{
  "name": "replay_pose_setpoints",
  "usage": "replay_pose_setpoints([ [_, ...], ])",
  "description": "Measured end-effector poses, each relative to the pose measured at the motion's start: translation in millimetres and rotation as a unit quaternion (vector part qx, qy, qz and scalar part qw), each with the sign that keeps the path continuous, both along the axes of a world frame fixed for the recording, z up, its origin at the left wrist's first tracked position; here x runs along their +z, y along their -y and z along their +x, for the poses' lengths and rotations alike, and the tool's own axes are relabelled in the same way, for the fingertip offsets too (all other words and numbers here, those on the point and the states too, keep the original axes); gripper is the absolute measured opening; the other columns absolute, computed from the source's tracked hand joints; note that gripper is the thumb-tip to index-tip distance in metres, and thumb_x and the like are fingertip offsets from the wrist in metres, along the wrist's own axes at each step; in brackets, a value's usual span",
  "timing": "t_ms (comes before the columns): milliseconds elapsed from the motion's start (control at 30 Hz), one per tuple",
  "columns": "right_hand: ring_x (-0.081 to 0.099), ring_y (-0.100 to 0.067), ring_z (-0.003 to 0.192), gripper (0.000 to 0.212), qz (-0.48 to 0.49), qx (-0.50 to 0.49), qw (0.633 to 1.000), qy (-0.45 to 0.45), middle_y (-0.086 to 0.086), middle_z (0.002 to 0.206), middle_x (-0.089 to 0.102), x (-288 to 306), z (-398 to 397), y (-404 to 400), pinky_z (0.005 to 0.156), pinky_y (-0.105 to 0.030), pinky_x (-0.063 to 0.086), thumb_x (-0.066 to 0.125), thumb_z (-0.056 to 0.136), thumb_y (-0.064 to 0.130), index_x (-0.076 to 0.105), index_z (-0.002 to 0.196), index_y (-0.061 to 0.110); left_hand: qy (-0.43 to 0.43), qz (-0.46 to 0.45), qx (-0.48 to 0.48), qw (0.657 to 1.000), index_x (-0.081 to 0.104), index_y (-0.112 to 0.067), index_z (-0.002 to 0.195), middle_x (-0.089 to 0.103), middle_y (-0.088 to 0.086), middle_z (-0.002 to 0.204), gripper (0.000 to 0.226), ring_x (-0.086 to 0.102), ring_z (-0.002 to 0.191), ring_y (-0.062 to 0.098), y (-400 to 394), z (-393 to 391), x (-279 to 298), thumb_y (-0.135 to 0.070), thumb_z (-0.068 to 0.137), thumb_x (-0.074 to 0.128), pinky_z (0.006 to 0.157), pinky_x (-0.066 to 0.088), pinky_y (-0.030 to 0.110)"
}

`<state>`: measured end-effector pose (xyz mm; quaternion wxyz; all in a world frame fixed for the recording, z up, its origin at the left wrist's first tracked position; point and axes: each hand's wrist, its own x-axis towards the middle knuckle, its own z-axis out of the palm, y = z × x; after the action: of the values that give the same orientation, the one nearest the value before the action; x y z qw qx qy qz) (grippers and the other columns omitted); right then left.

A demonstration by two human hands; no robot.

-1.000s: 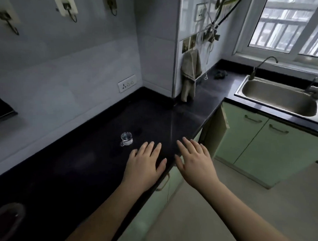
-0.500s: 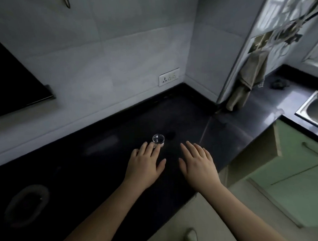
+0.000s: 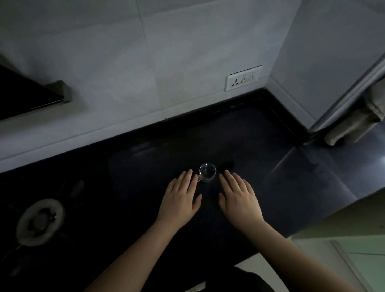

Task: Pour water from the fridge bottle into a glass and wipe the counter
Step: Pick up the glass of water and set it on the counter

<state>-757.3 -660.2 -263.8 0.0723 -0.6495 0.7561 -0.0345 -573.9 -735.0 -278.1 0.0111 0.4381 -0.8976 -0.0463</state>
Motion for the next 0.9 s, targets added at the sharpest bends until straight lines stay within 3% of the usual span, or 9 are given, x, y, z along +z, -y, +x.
replay_pose_setpoints([
  [133,0.022,-0.022,0.147,0.062,0.021,0.024,0.998,0.047,-0.007,0.16,0.023,-12,-11,17,0.117,-0.033,0.014,0.043,0.098,0.035,0.023,0.153,0.015,0.025,0.043,0.062,0.997,0.034,-0.01,0.151,0.033,0.011,0.158,0.065,0.032,0.145,0.025,8,-11,-17,-0.049,0.1,0.033,0.114,0.032,0.04],
  [233,0.024,-0.02,0.146,0.067,0.026,0.023,0.996,0.084,-0.007,0.16,0.023,-22,-18,28,0.117,-0.032,0.016,0.047,0.097,0.029,0.016,0.154,0.014,0.027,0.079,0.093,0.992,0.026,-0.012,0.154,0.028,0.009,0.159,0.065,0.028,0.146,0.023,17,-19,-27,-0.051,0.101,0.032,0.116,0.03,0.038],
  [333,0.026,-0.018,0.145,0.068,0.038,0.015,0.991,0.129,-0.005,0.159,0.026,-32,-23,36,0.116,-0.03,0.021,0.049,0.096,0.021,0.015,0.154,0.014,-0.038,0.12,0.123,0.984,0.034,-0.013,0.15,0.043,0.006,0.148,0.063,0.043,0.135,0.021,25,-28,-34,-0.049,0.099,0.041,0.106,0.042,0.035],
  [467,0.031,-0.017,0.142,0.063,0.071,-0.011,0.968,0.241,-0.002,0.156,0.032,-35,-25,45,0.113,-0.027,0.025,0.049,0.097,0.015,0.021,0.153,0.017,-0.173,0.222,0.21,0.936,0.049,-0.019,0.138,0.052,0.001,0.13,0.043,0.052,0.115,0.014,28,-38,-40,-0.036,0.099,0.053,0.093,0.048,0.028],
  [600,0.039,-0.014,0.137,0.064,0.115,-0.085,0.916,0.376,0.005,0.155,0.034,-35,-24,51,0.105,-0.029,0.038,0.05,0.096,0.013,0.024,0.153,0.027,-0.228,0.3,0.282,0.882,0.054,-0.025,0.125,0.057,-0.003,0.115,0.024,0.056,0.093,0.005,34,-45,-41,-0.029,0.103,0.045,0.073,0.044,0.017],
  [767,0.042,-0.016,0.135,0.064,0.142,-0.138,0.877,0.438,0.004,0.151,0.041,-38,-26,60,0.107,-0.036,0.042,0.047,0.095,0.012,0.025,0.152,0.031,-0.254,0.351,0.312,0.846,0.059,-0.021,0.12,0.063,-0.007,0.112,0.025,0.059,0.097,0.006,41,-53,-40,-0.03,0.105,0.042,0.072,0.041,0.018],
  [900,0.047,-0.016,0.13,0.06,0.15,-0.165,0.855,0.468,0.004,0.147,0.045,-39,-26,63,0.104,-0.04,0.045,0.045,0.096,0.011,0.03,0.15,0.032,-0.256,0.377,0.342,0.822,0.064,-0.023,0.106,0.066,-0.005,0.1,0.023,0.061,0.088,0.009,47,-57,-45,-0.03,0.104,0.043,0.075,0.051,0.027],
])
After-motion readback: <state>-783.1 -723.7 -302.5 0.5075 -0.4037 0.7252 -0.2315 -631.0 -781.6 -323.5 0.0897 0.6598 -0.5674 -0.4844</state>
